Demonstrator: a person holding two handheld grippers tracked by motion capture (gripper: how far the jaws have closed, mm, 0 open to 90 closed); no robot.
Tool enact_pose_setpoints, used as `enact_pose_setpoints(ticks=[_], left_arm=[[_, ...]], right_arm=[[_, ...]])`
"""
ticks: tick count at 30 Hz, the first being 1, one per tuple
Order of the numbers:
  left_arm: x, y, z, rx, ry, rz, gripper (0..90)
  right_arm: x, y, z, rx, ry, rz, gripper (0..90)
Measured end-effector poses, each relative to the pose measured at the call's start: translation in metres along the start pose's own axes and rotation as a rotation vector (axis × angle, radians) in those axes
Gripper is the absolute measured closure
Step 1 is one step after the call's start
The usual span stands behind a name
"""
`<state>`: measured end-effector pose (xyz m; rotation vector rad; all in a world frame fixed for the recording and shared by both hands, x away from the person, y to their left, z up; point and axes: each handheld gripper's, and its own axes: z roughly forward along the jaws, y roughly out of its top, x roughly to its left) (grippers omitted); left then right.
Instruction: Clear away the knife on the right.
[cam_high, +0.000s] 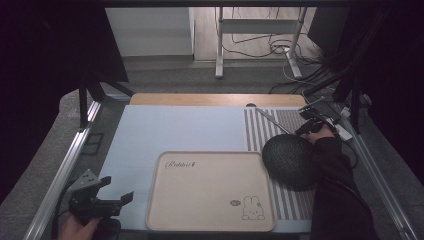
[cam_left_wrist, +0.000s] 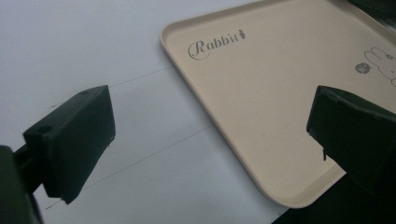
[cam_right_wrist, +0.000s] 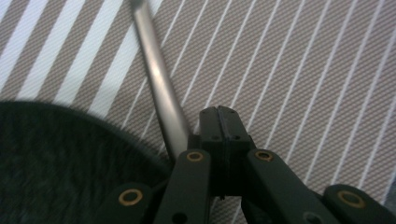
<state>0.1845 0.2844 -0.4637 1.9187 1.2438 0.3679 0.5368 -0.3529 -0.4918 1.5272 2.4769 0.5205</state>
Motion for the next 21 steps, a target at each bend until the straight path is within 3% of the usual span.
enact_pose_setpoints(ticks=[5, 8, 10, 14, 15, 16, 17, 18, 19, 20, 21], left_arm=[[-0.001, 0.000, 0.001, 0.002, 0.002, 0.007, 2.3], [-0.001, 0.001, 0.001, 0.003, 0.002, 0.008, 2.3], [-0.001, 0.001, 0.001, 0.003, 0.001, 0.007, 2.3], [-0.001, 0.001, 0.001, 0.004, 0.002, 0.008, 2.3], [-0.001, 0.001, 0.001, 0.004, 0.002, 0.008, 2.3], [-0.001, 0.001, 0.001, 0.004, 0.001, 0.007, 2.3], [-0.001, 0.001, 0.001, 0.004, 0.001, 0.007, 2.3], [-0.001, 0.001, 0.001, 0.004, 0.001, 0.007, 2.3], [-0.001, 0.001, 0.001, 0.004, 0.001, 0.008, 2.3], [-0.001, 0.001, 0.001, 0.003, 0.001, 0.008, 2.3], [-0.001, 0.000, 0.001, 0.003, 0.001, 0.007, 2.3]], right_arm=[[0.002, 0.000, -0.001, 0.014, -0.001, -0.011, 89.6], [0.002, 0.004, -0.010, -0.077, -0.022, -0.002, 82.9], [0.004, 0.008, -0.016, -0.128, -0.033, 0.003, 69.8], [0.007, 0.013, -0.020, -0.171, -0.034, 0.017, 47.6], [0.007, 0.015, -0.020, -0.174, -0.012, 0.026, 42.7], [0.010, 0.017, -0.018, -0.175, -0.002, 0.021, 30.9], [0.010, 0.017, -0.018, -0.175, -0.002, 0.021, 30.9], [0.013, 0.020, -0.015, -0.170, -0.004, 0.019, 18.7], [0.013, 0.020, -0.015, -0.170, -0.004, 0.019, 18.7], [0.015, 0.021, -0.013, -0.169, -0.008, 0.011, 14.0], [0.022, 0.024, -0.009, -0.162, -0.050, -0.006, 4.7]])
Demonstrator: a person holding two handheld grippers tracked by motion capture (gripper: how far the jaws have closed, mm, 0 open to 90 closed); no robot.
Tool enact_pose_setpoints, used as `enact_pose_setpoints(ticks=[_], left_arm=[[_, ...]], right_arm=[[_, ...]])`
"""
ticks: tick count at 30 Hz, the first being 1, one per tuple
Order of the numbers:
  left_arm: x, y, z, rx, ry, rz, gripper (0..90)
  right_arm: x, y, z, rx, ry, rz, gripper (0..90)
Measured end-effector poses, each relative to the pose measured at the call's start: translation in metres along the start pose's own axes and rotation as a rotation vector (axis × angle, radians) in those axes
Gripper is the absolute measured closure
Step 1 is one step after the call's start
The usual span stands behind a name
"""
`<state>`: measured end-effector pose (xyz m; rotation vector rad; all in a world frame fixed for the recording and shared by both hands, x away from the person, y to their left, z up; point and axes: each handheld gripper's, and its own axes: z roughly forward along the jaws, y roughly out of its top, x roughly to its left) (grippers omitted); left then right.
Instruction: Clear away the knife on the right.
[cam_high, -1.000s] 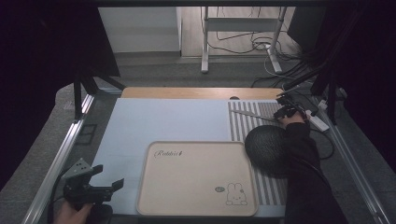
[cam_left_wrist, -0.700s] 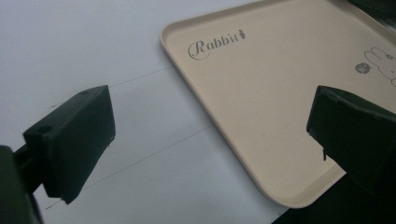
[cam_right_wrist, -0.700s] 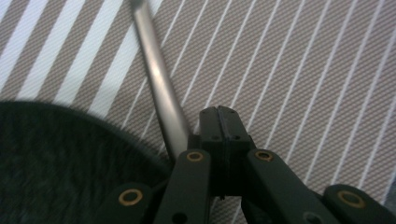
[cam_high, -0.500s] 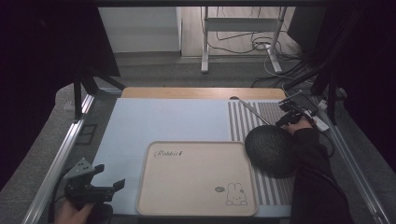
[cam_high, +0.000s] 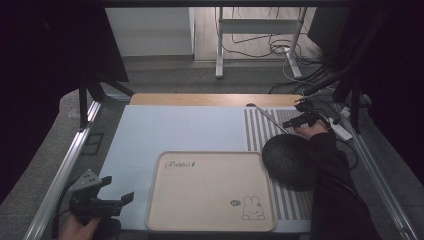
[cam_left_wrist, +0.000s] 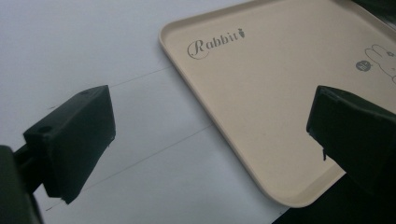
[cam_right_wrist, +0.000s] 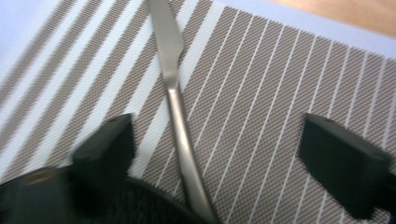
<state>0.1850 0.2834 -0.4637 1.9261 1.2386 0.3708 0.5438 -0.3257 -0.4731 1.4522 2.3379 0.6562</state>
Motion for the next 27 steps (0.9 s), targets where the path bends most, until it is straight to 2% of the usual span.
enact_pose_setpoints(ticks=[4, 7, 12, 14, 18, 19, 20, 21, 22, 23, 24, 25, 27], left_arm=[[0.000, 0.000, 0.000, 0.000, 0.000, -0.001, 2.3], [0.000, 0.000, 0.000, 0.000, 0.000, -0.001, 2.3], [0.000, 0.000, 0.000, -0.001, -0.001, 0.000, 2.3], [0.000, 0.000, 0.000, 0.000, -0.001, -0.001, 2.3], [0.000, 0.000, 0.000, 0.000, 0.000, 0.000, 2.3], [0.000, 0.000, 0.000, 0.000, 0.000, -0.002, 2.3], [0.000, 0.000, 0.000, 0.000, 0.000, -0.001, 2.3], [0.000, 0.000, 0.000, 0.001, 0.001, -0.001, 2.3], [0.000, 0.000, 0.000, 0.002, 0.001, 0.000, 2.3], [0.000, 0.000, 0.000, 0.002, 0.001, 0.000, 2.3], [0.000, -0.001, -0.001, 0.002, 0.002, 0.000, 2.3], [0.000, -0.001, -0.001, 0.001, 0.002, 0.000, 2.3], [0.000, -0.001, -0.001, 0.002, 0.002, -0.001, 2.3]], right_arm=[[0.006, 0.003, 0.007, 0.022, 0.004, 0.011, 0.0], [0.013, 0.006, 0.016, 0.052, 0.024, -0.007, 0.0], [0.016, 0.006, 0.025, 0.087, 0.017, -0.034, 2.3], [0.016, 0.005, 0.028, 0.109, 0.006, -0.051, 8.0], [0.014, 0.003, 0.032, 0.120, 0.019, -0.055, 27.5], [0.014, 0.002, 0.033, 0.132, 0.014, -0.065, 29.3], [0.014, 0.001, 0.033, 0.122, 0.018, -0.073, 32.4], [0.013, 0.001, 0.032, 0.118, 0.023, -0.079, 40.8], [0.013, 0.001, 0.029, 0.108, 0.034, -0.103, 59.6], [0.013, 0.001, 0.029, 0.108, 0.034, -0.103, 59.6], [0.012, 0.000, 0.029, 0.100, 0.037, -0.101, 66.8], [0.012, 0.000, 0.029, 0.100, 0.037, -0.101, 66.8], [0.009, -0.001, 0.028, 0.092, 0.056, -0.101, 77.9]])
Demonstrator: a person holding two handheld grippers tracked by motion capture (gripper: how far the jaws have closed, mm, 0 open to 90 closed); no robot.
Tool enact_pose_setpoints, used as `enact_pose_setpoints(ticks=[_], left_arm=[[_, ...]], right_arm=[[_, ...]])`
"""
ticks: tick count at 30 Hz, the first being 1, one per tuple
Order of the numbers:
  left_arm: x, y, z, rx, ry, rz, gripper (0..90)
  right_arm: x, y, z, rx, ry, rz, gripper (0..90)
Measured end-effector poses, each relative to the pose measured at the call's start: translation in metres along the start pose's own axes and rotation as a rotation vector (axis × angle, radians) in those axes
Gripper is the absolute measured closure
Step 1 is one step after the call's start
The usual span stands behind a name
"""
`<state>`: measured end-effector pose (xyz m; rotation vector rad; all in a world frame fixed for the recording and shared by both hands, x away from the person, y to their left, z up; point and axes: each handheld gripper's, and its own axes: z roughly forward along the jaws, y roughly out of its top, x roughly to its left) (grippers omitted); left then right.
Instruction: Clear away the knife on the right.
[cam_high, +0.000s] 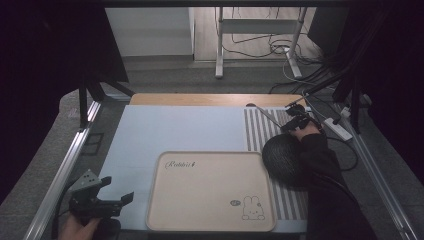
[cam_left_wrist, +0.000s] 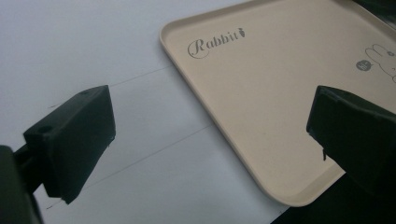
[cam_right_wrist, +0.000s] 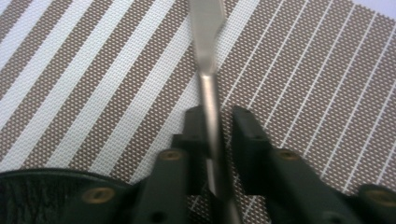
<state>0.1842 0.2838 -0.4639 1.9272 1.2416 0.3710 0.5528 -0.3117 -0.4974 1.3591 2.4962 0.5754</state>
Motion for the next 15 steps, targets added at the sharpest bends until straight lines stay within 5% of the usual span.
enact_pose_setpoints(ticks=[9, 15], left_arm=[[0.000, -0.001, -0.001, -0.002, 0.000, -0.003, 2.4], [0.000, -0.001, -0.001, -0.003, 0.001, -0.003, 2.4]], right_arm=[[-0.007, 0.003, -0.001, 0.016, 0.034, 0.024, 79.9], [-0.016, -0.001, -0.007, -0.017, 0.010, 0.049, 79.9]])
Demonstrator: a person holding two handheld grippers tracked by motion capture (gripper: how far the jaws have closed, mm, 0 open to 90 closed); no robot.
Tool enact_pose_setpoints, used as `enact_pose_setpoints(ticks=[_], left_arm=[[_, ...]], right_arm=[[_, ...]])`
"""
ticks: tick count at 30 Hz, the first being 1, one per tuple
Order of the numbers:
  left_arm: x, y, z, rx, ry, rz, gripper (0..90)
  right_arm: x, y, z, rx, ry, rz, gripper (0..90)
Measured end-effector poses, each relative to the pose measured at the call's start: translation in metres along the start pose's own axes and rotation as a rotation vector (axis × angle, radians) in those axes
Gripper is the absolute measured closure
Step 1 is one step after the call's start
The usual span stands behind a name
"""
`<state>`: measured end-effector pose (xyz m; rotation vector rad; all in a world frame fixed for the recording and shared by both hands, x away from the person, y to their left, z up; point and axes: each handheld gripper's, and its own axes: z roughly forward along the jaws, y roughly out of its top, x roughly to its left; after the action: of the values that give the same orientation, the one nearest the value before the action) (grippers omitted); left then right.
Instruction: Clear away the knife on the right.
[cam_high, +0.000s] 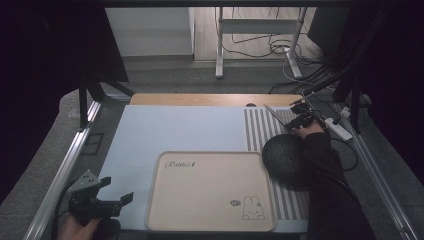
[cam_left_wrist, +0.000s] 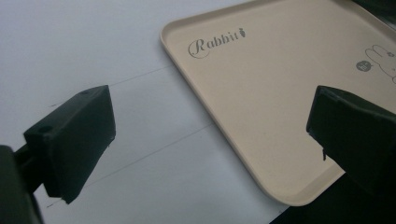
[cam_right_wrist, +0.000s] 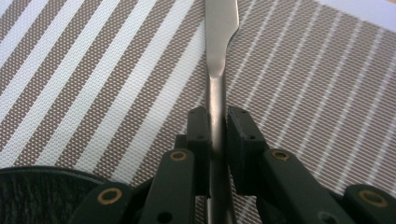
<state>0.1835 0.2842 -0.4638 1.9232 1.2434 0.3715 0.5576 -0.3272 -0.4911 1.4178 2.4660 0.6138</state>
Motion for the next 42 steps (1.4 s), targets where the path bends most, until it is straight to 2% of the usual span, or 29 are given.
enact_pose_setpoints(ticks=[5, 10, 11, 14, 18, 22, 27, 42], left_arm=[[0.000, 0.000, 0.000, 0.000, 0.000, 0.000, 2.4], [0.000, 0.000, 0.000, 0.000, 0.001, 0.000, 2.4], [0.000, 0.000, 0.000, 0.000, 0.000, 0.000, 2.4], [0.000, 0.000, 0.000, 0.000, 0.000, 0.000, 2.4], [0.000, 0.000, 0.000, 0.000, 0.001, -0.001, 2.4], [0.000, 0.000, 0.000, 0.000, 0.001, -0.002, 2.4], [0.000, 0.000, 0.000, -0.003, 0.000, -0.001, 2.4], [-0.001, 0.000, 0.000, -0.001, 0.002, 0.007, 2.4]], right_arm=[[-0.010, -0.003, -0.011, -0.044, -0.025, 0.030, 80.0], [-0.016, -0.005, -0.018, -0.070, -0.046, 0.041, 80.0], [-0.020, -0.007, -0.021, -0.082, -0.034, 0.055, 80.0], [-0.021, -0.008, -0.025, -0.093, -0.037, 0.059, 79.9], [-0.017, -0.010, -0.032, -0.114, -0.025, 0.058, 79.9], [-0.008, -0.012, -0.038, -0.130, -0.014, 0.044, 79.9], [0.010, -0.016, -0.041, -0.131, 0.009, 0.029, 79.9], [0.071, -0.032, -0.055, -0.127, 0.087, -0.082, 79.9]])
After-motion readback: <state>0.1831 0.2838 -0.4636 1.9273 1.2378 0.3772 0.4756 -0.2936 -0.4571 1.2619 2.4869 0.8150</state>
